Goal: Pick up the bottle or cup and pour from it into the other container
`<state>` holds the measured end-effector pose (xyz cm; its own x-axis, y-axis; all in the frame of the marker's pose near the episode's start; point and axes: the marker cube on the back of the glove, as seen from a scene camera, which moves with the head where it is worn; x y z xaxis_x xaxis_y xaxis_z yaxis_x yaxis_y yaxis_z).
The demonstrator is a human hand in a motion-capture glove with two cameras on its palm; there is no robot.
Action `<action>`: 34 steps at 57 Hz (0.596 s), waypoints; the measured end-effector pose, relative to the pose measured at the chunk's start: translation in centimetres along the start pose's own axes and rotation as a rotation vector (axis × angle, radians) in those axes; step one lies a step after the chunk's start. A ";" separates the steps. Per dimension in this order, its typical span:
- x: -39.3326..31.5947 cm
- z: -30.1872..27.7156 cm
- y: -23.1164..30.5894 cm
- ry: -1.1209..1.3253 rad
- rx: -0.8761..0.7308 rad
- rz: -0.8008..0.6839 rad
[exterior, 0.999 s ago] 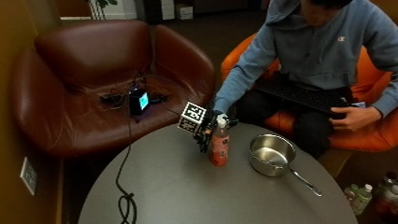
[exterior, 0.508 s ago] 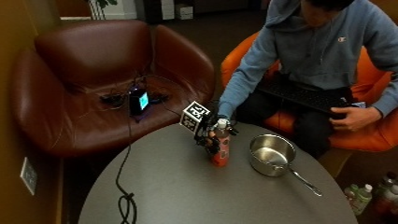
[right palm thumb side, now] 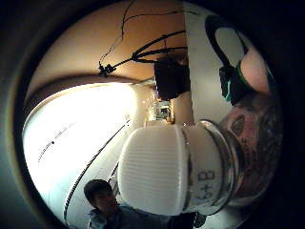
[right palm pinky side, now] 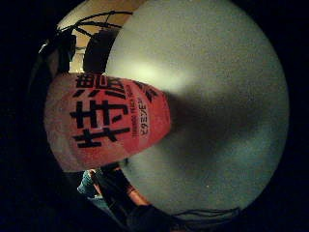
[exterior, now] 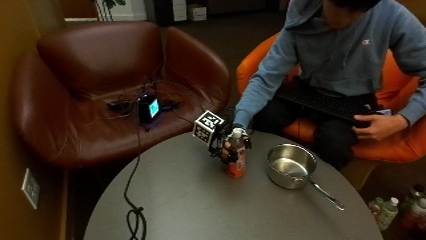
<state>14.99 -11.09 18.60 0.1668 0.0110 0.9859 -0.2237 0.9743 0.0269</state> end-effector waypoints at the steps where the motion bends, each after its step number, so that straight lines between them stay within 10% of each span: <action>1: 0.5 -0.2 0.5 0.006 -0.013 0.000; 21: -2.1 1.1 2.5 0.264 -0.124 -0.029; 34: -9.3 3.8 4.8 0.943 -0.203 -0.168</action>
<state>8.68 -7.40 10.24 0.9004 -0.0415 0.4332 0.0273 0.9989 0.0389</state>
